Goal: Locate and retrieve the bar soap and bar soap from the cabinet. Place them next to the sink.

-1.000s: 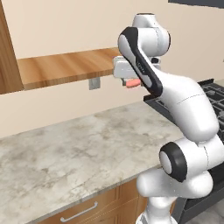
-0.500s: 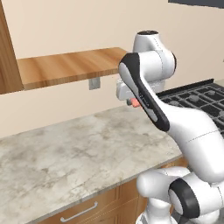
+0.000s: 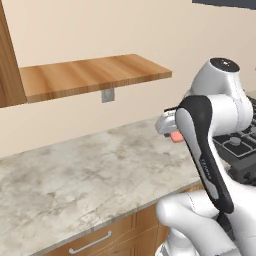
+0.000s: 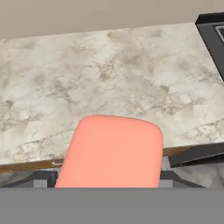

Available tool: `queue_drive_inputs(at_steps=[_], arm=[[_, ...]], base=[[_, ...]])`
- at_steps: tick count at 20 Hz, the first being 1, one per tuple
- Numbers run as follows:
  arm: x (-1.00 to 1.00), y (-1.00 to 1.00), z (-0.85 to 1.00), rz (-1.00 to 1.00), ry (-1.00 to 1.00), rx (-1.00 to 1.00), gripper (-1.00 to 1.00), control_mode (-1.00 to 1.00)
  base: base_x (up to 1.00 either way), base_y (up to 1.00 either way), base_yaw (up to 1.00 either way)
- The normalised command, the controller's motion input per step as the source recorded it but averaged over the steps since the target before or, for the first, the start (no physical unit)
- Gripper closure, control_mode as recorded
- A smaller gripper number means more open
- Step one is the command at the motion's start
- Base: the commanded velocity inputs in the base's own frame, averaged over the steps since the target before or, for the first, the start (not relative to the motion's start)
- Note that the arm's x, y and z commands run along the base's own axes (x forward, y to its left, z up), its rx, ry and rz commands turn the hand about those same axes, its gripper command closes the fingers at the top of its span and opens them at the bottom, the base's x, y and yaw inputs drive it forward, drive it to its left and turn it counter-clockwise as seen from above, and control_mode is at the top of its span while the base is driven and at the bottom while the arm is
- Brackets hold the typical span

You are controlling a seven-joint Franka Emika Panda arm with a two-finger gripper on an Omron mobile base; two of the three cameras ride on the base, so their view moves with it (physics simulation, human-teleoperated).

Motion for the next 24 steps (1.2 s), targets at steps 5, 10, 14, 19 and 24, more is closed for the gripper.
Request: queue_drive_inputs(at_steps=[5,10,14,19,24], arm=[[-0.8,-0.08,0.38,0.0,0.13,0.08,1.0,-1.0],[-0.2,0.0,0.0,-0.03,0.05,0.0,1.0,-1.0],[0.0,0.0,0.0,0.0,0.0,0.0,1.0,-1.0],[0.0,0.0,0.0,0.0,0.0,0.0,1.0,1.0],[0.0,0.0,0.0,0.0,0.0,0.0,1.0,1.0]], base=[[0.0,0.0,0.0],[0.0,0.0,0.0],[0.0,0.0,0.0],[-0.17,-0.14,-0.15],[-0.22,-0.26,-0.31]])
